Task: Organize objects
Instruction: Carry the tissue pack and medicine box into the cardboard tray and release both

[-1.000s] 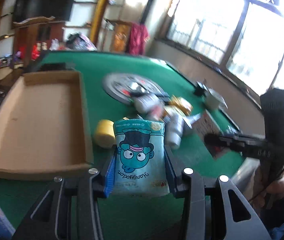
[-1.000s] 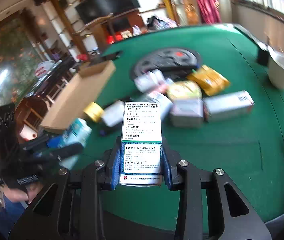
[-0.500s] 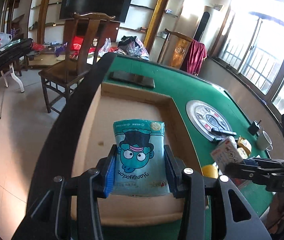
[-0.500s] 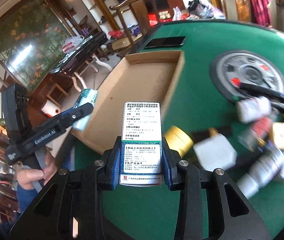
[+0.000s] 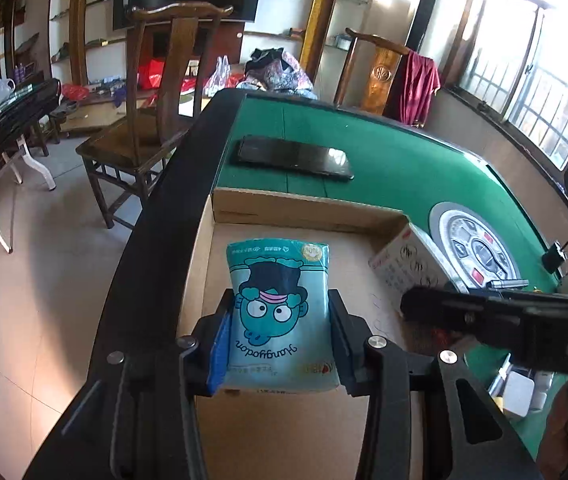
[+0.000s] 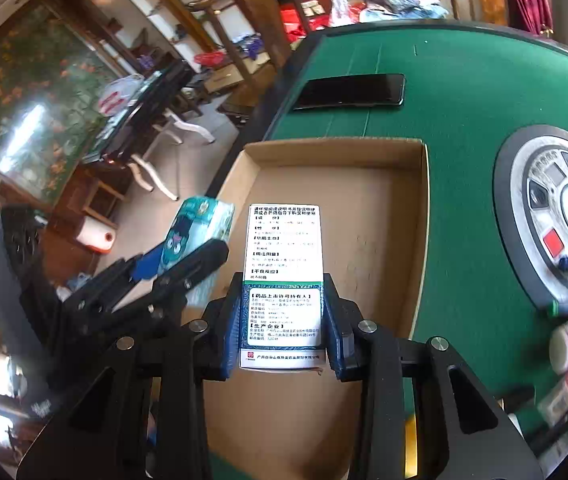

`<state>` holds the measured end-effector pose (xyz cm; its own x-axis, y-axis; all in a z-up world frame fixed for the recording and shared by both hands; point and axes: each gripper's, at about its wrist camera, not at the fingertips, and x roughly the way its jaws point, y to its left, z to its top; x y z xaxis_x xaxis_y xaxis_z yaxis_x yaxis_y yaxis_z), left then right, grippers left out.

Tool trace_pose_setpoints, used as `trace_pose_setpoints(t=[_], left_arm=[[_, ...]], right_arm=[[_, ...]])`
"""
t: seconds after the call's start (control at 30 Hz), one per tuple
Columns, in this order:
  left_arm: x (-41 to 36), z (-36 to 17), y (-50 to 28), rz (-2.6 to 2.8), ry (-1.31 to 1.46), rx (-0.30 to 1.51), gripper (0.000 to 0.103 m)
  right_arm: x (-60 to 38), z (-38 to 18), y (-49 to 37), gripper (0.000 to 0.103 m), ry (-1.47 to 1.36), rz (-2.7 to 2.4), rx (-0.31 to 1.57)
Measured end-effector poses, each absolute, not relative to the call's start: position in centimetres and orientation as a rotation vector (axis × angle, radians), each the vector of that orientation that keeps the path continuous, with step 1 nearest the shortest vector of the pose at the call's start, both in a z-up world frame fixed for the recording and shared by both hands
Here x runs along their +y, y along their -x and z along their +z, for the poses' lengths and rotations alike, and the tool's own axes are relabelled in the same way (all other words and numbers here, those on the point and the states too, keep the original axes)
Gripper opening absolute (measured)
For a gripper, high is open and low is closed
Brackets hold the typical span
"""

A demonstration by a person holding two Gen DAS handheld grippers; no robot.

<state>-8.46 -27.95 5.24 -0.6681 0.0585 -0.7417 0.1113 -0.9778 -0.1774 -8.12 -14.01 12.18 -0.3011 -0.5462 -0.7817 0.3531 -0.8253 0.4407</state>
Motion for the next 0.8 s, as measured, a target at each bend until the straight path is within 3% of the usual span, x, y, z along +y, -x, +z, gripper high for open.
trace_pose_setpoints(t=[0.43,0.8], left_arm=[[-28.5,3.0,13.3,-2.766,-1.314,0.204,0.043],[-29.0,2.3,14.2,-2.754,-1.291,0.235,0.047]], right_arm=[[-16.2,8.2,15.2,0.035,-1.491,-2.146,-0.405],[-16.8,6.0,17.1,0.035,-1.515,-2.137,-0.467]])
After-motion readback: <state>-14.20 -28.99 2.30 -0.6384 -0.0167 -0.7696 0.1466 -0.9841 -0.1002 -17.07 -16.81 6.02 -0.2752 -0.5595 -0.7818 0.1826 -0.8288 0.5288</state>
